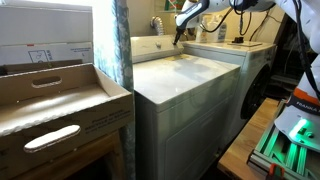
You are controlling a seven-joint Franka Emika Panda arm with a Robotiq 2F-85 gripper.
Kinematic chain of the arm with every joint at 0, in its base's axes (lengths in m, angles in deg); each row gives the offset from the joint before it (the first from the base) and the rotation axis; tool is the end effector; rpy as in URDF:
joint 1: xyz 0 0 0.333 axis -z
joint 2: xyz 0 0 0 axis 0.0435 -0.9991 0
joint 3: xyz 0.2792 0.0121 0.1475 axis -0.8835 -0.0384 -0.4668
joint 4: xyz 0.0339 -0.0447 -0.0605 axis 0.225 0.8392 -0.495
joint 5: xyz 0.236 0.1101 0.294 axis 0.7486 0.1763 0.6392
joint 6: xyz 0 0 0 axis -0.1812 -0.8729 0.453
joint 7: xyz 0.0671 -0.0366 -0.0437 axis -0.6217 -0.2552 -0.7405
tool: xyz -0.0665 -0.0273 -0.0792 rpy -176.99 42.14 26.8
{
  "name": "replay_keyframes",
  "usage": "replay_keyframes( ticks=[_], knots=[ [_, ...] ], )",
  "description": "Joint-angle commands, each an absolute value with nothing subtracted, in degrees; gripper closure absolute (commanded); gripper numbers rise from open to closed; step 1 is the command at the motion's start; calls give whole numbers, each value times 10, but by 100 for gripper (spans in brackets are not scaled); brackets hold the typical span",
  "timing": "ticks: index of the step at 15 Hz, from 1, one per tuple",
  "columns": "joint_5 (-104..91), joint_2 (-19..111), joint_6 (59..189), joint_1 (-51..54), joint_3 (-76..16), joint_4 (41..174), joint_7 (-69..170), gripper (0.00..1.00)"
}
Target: Turn the right knob of the washing on the left anticlockwise once
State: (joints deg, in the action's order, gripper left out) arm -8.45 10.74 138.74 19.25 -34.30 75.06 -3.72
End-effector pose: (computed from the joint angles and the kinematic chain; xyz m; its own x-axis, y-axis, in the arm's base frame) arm 0.7870 -0.2330 0.3693 0.7016 0.6252 0.3419 0.4237 -0.7518 0.5052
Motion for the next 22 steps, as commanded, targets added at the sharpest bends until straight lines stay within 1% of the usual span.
replay_keyframes(
  ticks=[1, 7, 10, 16, 17, 18, 21, 22],
  knots=[
    [-95, 92, 1420, 198, -353, 742, -71, 83],
    [-96, 96, 1438, 201, -362, 753, -118, 83],
    [-105, 95, 1438, 196, -352, 755, -142, 83],
    [-100, 96, 1441, 196, -349, 750, -137, 83],
    [-96, 99, 1437, 193, -343, 751, -115, 33],
    [-88, 106, 1434, 184, -325, 756, -69, 31],
    [-70, 135, 1405, 183, -313, 768, 18, 11],
    [-65, 142, 1398, 183, -310, 772, 45, 2]
  ],
)
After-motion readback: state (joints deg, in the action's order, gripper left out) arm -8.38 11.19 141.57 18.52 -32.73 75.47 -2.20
